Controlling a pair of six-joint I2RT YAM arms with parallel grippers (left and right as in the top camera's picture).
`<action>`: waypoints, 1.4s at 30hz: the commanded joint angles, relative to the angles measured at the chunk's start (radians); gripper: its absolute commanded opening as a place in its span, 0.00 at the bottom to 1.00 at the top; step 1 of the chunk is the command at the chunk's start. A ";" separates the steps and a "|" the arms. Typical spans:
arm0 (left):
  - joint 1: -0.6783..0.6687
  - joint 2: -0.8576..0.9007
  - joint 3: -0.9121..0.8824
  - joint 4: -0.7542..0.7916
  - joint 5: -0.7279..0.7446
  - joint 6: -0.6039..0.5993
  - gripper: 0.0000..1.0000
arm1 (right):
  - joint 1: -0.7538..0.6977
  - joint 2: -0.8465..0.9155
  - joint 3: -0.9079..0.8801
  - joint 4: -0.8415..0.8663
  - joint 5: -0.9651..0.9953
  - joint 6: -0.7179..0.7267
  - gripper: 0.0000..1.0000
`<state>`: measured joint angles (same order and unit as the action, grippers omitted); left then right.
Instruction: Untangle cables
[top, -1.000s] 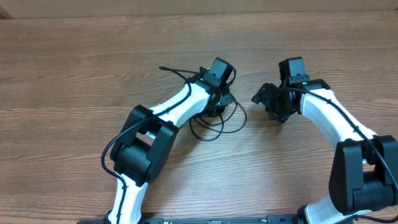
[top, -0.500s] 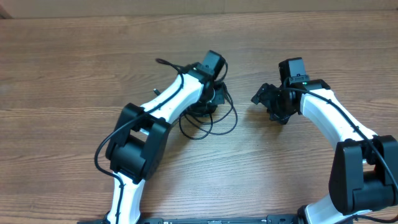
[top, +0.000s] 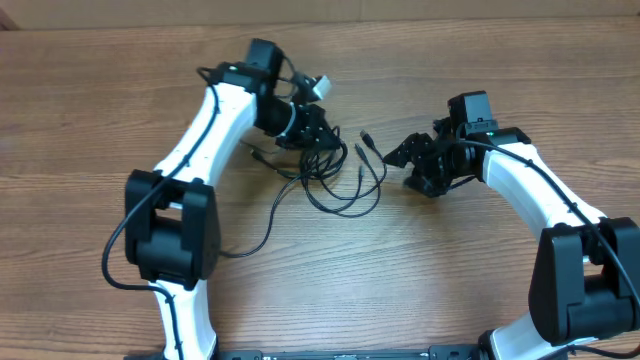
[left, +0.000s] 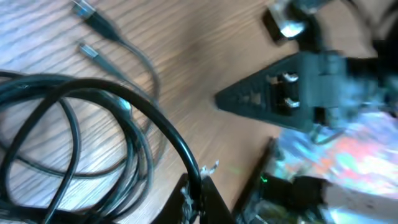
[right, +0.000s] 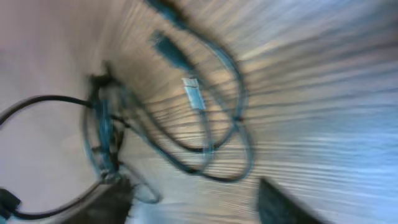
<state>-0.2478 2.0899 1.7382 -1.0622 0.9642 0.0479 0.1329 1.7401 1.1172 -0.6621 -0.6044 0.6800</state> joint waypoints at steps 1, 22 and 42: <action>0.031 -0.026 0.019 -0.038 0.235 0.178 0.04 | 0.003 -0.016 -0.005 0.032 -0.142 -0.003 0.41; 0.040 -0.460 0.021 -0.056 -0.270 0.040 0.04 | 0.003 -0.016 -0.005 -0.081 0.158 -0.001 0.43; 0.038 -0.576 0.011 -0.080 -0.472 0.013 0.04 | 0.060 -0.016 -0.005 -0.004 -0.228 -0.091 0.65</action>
<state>-0.2150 1.5097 1.7420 -1.1404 0.5179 0.0765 0.1505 1.7401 1.1172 -0.6857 -0.7750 0.6155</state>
